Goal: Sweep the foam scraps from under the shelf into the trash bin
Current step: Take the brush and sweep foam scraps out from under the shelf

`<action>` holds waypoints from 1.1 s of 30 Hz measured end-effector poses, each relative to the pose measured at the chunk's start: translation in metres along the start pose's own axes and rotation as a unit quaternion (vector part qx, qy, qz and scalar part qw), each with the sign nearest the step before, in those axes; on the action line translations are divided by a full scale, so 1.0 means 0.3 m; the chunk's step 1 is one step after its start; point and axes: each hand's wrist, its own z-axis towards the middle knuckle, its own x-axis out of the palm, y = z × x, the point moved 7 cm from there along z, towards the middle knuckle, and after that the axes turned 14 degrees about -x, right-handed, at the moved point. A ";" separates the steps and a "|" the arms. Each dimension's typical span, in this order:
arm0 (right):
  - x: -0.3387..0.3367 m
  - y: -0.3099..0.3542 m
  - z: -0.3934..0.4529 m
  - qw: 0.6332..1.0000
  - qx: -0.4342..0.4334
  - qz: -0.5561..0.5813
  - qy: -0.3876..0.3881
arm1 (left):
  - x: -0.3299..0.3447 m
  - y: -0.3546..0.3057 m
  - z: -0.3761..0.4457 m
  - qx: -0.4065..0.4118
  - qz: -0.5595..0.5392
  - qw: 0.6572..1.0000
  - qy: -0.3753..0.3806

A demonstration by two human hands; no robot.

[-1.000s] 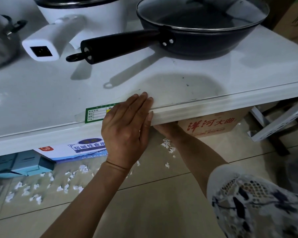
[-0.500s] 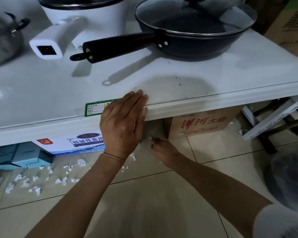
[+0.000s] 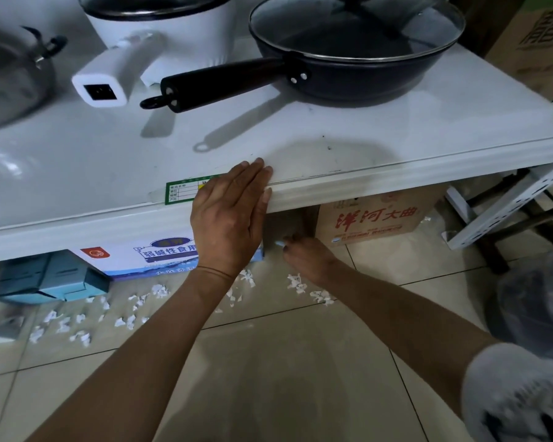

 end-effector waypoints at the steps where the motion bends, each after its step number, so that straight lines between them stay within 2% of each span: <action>1: 0.010 -0.008 0.003 1.000 -0.015 -0.005 0.003 | 0.001 0.001 0.000 0.001 0.004 1.000 0.002; 4: 0.029 0.024 -0.015 0.998 -0.054 -0.010 -0.027 | 0.003 0.005 -0.002 0.001 0.014 1.000 0.007; 5: 0.068 0.034 -0.022 0.998 -0.057 -0.017 0.012 | 0.004 0.005 -0.002 0.001 0.015 1.000 0.007; 7: 0.133 0.058 -0.042 0.997 -0.064 -0.031 0.030 | 0.002 0.004 -0.002 0.002 0.015 1.000 0.009; 12: 0.130 0.130 -0.111 0.993 -0.096 -0.063 -0.027 | 0.000 0.004 0.002 -0.003 0.023 0.999 0.026; 14: 0.088 0.116 -0.127 0.993 -0.094 -0.028 -0.062 | 0.001 0.003 0.004 -0.007 0.025 0.999 0.035; 16: 0.041 0.084 -0.124 0.996 -0.043 0.023 -0.081 | -0.002 0.003 0.006 -0.014 0.024 0.999 0.040; 18: -0.012 0.038 -0.138 0.988 0.043 0.087 -0.116 | -0.004 0.001 0.007 -0.014 0.021 0.999 0.044; 21: -0.018 -0.018 -0.149 0.953 0.154 0.223 -0.136 | -0.006 0.004 0.009 -0.018 0.026 0.998 0.060; 23: -0.019 -0.049 -0.166 0.928 0.209 0.272 -0.147 | -0.003 0.006 0.010 -0.020 0.026 0.997 0.068; 28: -0.053 -0.070 -0.134 0.943 0.231 0.216 -0.106 | 0.004 0.012 0.007 -0.014 0.021 0.998 0.063; 33: -0.080 -0.057 -0.023 0.971 0.194 0.118 -0.071 | 0.015 0.014 -0.002 0.003 0.007 0.999 0.040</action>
